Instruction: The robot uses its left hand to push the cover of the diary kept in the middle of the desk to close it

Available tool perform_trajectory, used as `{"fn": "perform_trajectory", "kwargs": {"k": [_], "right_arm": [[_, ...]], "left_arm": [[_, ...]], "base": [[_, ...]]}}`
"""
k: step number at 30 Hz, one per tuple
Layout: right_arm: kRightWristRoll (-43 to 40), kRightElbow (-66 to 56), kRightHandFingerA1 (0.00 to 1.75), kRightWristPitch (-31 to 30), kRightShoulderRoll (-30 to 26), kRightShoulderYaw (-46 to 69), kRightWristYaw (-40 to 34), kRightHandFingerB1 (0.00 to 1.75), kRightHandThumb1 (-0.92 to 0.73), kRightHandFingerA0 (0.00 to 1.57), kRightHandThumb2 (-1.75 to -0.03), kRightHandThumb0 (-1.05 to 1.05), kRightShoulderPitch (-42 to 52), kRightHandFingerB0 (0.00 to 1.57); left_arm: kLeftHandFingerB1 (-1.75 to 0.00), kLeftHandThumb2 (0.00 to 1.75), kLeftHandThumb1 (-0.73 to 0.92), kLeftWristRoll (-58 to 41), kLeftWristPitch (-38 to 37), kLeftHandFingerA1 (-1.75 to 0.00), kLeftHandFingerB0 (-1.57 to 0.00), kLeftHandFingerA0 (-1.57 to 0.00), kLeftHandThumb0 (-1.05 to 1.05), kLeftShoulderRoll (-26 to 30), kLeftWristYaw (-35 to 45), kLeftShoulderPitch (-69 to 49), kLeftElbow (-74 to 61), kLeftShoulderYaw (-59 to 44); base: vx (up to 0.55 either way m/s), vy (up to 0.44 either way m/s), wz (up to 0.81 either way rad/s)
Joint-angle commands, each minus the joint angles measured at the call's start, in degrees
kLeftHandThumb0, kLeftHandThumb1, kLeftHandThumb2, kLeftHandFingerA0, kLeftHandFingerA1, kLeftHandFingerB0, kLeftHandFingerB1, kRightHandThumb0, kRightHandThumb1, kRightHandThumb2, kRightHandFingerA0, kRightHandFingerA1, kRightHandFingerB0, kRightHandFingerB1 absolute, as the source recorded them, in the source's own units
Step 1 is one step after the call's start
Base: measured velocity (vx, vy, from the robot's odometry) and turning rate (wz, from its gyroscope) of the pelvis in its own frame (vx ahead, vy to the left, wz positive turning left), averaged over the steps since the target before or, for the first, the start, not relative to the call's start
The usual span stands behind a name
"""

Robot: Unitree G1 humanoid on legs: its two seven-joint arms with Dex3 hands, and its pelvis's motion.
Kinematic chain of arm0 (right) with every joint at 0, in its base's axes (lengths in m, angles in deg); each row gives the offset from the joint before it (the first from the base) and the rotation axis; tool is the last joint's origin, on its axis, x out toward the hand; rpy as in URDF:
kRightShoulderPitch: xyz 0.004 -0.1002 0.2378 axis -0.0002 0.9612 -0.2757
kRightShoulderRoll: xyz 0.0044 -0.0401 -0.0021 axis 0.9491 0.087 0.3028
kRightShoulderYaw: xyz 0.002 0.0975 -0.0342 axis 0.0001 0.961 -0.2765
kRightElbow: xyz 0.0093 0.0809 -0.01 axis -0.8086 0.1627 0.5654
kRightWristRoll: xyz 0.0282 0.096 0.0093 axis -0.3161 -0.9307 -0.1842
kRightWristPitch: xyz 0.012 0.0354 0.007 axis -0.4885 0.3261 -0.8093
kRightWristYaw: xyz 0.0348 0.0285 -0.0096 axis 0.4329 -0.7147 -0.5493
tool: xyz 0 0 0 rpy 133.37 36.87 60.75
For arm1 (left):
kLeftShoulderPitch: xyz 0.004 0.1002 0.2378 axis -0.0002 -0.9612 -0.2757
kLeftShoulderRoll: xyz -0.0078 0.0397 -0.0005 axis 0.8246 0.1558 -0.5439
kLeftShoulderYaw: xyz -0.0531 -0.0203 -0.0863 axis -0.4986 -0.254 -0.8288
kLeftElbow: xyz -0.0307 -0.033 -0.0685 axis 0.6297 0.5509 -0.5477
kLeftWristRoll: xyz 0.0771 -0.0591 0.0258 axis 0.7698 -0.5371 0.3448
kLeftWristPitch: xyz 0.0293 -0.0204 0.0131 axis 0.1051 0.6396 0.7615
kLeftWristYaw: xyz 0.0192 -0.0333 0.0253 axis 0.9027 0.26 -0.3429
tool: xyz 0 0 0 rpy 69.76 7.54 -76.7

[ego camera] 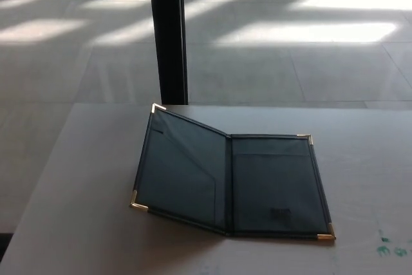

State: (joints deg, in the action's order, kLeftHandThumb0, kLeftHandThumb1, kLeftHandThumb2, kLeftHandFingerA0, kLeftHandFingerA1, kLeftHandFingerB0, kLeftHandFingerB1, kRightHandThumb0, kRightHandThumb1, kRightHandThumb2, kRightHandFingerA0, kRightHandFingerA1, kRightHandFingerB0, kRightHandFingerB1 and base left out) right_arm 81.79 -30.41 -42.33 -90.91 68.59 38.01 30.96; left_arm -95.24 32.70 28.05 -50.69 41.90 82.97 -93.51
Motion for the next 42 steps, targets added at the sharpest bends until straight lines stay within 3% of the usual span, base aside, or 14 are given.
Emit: {"fn": "perform_trajectory", "kwargs": {"k": [1, 5, 6, 8, 10, 11, 13, 14, 21, 22, 24, 33, 34, 42], "right_arm": [[-11.7, -6.4, 0.62, -5.7, -1.2, 7.7, 2.6, 0.51, -0.89, 1.07, -0.67, -1.0, 0.2, 0.73], [-11.1, -6.3, 0.63, -5.1, -1.0, 8.0, 3.8, 0.52, -0.91, 1.03, -0.68, -0.99, 0.8, 0.71], [-11.4, -6.6, 0.62, -5.8, -0.6, 8.4, 3.1, 0.51, -0.89, 1.06, -0.68, -1.01, 0.5, 0.73], [-11.6, -6.8, 0.62, -6.2, -0.5, 8.5, 2.9, 0.51, -0.89, 1.05, -0.67, -1.0, 0.3, 0.73], [-11.3, -7.4, 0.63, -6.3, -0.7, 8.1, 3.2, 0.51, -0.9, 1.02, -0.68, -1.0, 0.5, 0.71], [-11.4, -7.2, 0.67, -6.3, -0.9, 8.0, 3.6, 0.58, -0.66, 0.96, -1.19, -0.93, 0.4, 0.62], [-12.1, -7.1, 0.67, -6.4, -1.0, 8.1, 4.4, 0.57, -0.66, 0.96, -1.18, -0.95, 0.5, 0.62], [-11.9, -7.3, 0.64, -6.1, -1.1, 8.0, 4.3, 0.53, -0.89, 1.03, -0.68, -1.01, 0.6, 0.7], [-11.3, -7.0, 0.63, -6.1, -1.3, 7.7, 3.1, 0.5, -0.9, 1.05, -0.68, -1.0, 0.2, 0.72], [-11.4, -6.0, 0.62, -6.1, -1.6, 7.8, 3.1, 0.5, -0.89, 1.07, -0.68, -1.02, -0.2, 0.73], [-11.6, -6.0, 0.63, -6.0, -1.1, 7.4, 3.3, 0.51, -0.9, 1.03, -0.68, -1.01, -0.1, 0.71], [-13.1, -9.2, 0.62, -7.6, 0.8, 7.3, 2.8, 0.52, -0.9, 1.01, -0.68, -0.99, 1.8, 0.73], [-12.9, -8.9, 0.63, -7.5, 0.6, 7.1, 2.5, 0.56, -0.68, 0.98, -1.19, -0.96, 1.7, 0.68], [-14.4, -8.8, 0.6, -8.1, 0.6, 7.1, 3.0, 0.5, -0.9, 1.03, -0.68, -0.99, 1.3, 0.74]], "left_arm": [[-0.51, 1.05, 0.76, -12.1, 2.6, -0.87, -0.22, -0.69, -0.75, 0.6, -10.1, 5.6, -7.9, -12.8], [-0.39, 0.7, 0.92, -8.0, 2.6, -0.8, -0.33, -0.93, -0.78, -0.9, -12.9, 7.0, -16.9, -11.9], [-0.4, 0.74, 0.92, -6.1, 0.1, -0.45, -0.27, -0.3, -0.72, -2.6, -11.2, 6.6, -24.7, -8.9], [-0.4, 0.73, 0.92, -4.6, -1.6, -0.44, -0.27, -0.29, -0.71, -4.1, -10.5, 6.6, -30.6, -6.6], [-0.43, 0.73, 0.92, -1.0, -1.8, -0.52, -0.33, -0.76, -0.75, -4.9, -10.1, 8.2, -37.0, -1.5], [-0.47, 1.17, 0.73, -0.1, -1.7, -0.64, -0.12, -0.44, -0.6, -5.4, -9.8, 8.7, -39.2, 0.2], [-0.41, 0.73, 0.92, 0.7, -0.3, -0.45, -0.28, -0.4, -0.78, -6.2, -9.9, 9.7, -42.0, 2.3], [-0.44, 0.77, 0.91, 2.2, -1.1, -0.55, -0.29, -0.52, -0.84, -7.9, -9.9, 11.1, -43.8, 5.5], [-0.41, 0.75, 0.92, 5.9, 2.1, -0.53, -0.31, -0.39, -0.88, -10.6, -8.6, 10.9, -51.2, 15.2], [-0.52, 1.21, 0.8, 6.0, 0.5, -0.61, -0.22, -0.29, -0.85, -12.4, -8.1, 10.1, -52.0, 17.6], [-0.44, 0.76, 0.92, 6.2, 0.4, -0.52, -0.27, -0.3, -0.85, -13.8, -7.0, 8.5, -53.6, 20.8], [-0.44, 0.82, 0.92, 6.8, 5.4, -0.49, -0.22, -0.23, -0.85, -17.2, -5.6, 1.6, -58.2, 32.1], [-0.45, 0.82, 0.92, 6.6, 5.0, -0.49, -0.21, -0.21, -0.84, -17.3, -5.3, 0.9, -58.2, 32.5], [-0.43, 0.8, 0.92, 7.5, 5.5, -0.47, -0.18, -0.21, -0.84, -16.6, -4.7, -0.7, -58.8, 32.9]], "base": [[0.0, 0.0, 0.0], [0.0, 0.0, 0.0], [0.0, 0.0, 0.0], [0.0, 0.0, 0.0], [0.0, 0.0, 0.0], [0.0, 0.0, 0.0], [0.0, 0.0, 0.0], [0.0, 0.0, 0.0], [0.0, 0.0, 0.0], [0.0, 0.0, 0.0], [0.0, 0.0, 0.0], [0.0, 0.0, 0.0], [0.0, 0.0, 0.0], [0.0, 0.0, 0.0]]}}
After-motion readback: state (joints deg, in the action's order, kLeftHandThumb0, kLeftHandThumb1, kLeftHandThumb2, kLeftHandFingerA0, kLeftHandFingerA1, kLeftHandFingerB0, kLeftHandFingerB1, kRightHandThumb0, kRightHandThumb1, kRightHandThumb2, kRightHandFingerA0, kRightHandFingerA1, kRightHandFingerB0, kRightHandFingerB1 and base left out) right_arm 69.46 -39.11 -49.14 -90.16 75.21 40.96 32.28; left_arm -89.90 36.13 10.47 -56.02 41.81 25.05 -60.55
